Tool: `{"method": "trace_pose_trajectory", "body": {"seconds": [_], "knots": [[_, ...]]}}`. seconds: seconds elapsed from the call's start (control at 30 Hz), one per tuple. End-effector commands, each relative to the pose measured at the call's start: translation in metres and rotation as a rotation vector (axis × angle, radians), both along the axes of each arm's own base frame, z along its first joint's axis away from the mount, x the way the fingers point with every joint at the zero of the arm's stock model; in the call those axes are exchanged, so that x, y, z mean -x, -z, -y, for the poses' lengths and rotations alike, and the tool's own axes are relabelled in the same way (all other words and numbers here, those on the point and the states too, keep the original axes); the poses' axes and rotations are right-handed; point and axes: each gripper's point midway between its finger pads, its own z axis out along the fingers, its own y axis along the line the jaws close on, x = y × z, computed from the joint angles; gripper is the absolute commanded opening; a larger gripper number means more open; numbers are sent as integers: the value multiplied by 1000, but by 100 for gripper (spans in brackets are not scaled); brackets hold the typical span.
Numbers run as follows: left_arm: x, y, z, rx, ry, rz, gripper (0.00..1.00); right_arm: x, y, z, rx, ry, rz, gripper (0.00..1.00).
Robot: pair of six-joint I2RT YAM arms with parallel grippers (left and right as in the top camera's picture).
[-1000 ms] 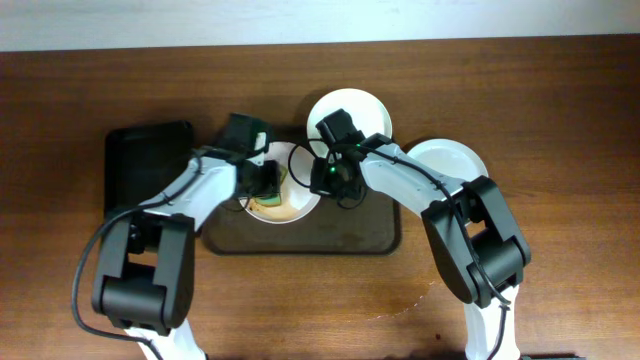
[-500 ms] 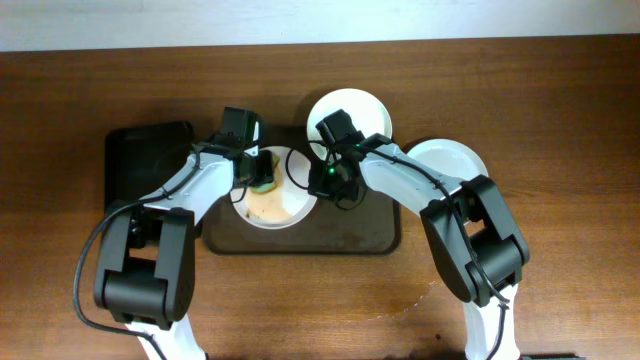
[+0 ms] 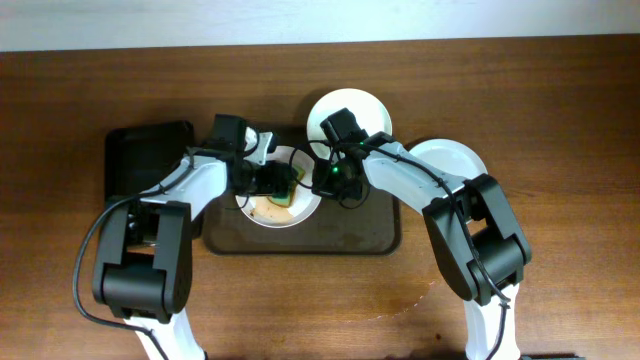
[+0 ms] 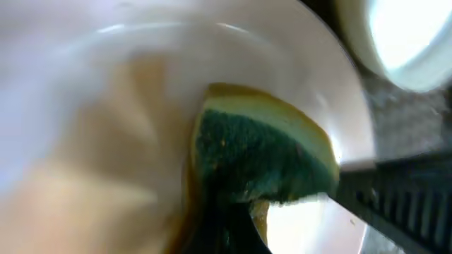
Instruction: Clean dirty plates on tray and stack at the side
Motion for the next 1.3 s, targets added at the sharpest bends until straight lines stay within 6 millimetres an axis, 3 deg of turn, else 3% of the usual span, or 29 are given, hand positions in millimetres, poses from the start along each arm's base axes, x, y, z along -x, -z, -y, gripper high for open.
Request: {"method": "trace_pose_trajectory", "body": {"seconds": [0.0, 0.07, 0.17, 0.23, 0.3, 0.33, 0.4, 0.5, 0.6, 0.7, 0.8, 0.9, 0.97, 1.13, 1.27], "knots": [[19, 37, -103, -483, -338, -151, 1, 5, 12, 4, 30, 4, -24, 4], [36, 33, -117, -564, -334, -220, 1, 4, 12, 3, 28, 5, -21, 4], [63, 33, -116, -576, -276, -326, 1, 4, 12, 4, 28, 5, -22, 4], [63, 34, -88, -430, -137, -321, 1, 4, 12, 3, 28, 4, -22, 4], [46, 20, -24, -65, 46, -221, 1, 5, 12, 2, 22, 2, -25, 4], [36, 9, -3, 63, 81, -170, 1, 5, 12, 2, 21, 1, -25, 4], [20, -3, 13, 165, 106, -92, 1, 6, 11, 1, 14, -16, -22, 4], [3, -7, 15, 175, 109, -12, 1, 6, 11, 1, 14, -18, -22, 4], [-19, -23, -2, 127, 36, 29, 1, 7, 11, 0, 9, -30, -21, 4], [-44, -70, -33, 74, -37, 162, 1, 7, 11, 0, 10, -44, -15, 4], [-44, -99, -63, 36, -106, 206, 1, 5, 7, -1, 5, -66, 4, 4], [-26, -91, -102, 8, -199, 106, 1, -8, -29, -5, -1, -149, 128, 4], [-25, -88, -120, -31, -241, 98, 1, -15, -54, 7, 68, -167, 210, 4], [-27, -85, -130, -78, -261, 103, 1, -27, -100, 32, 302, -219, 428, 4], [-28, -86, -130, -78, -261, 106, 1, -34, -144, 53, 691, -168, 669, 4]]}}
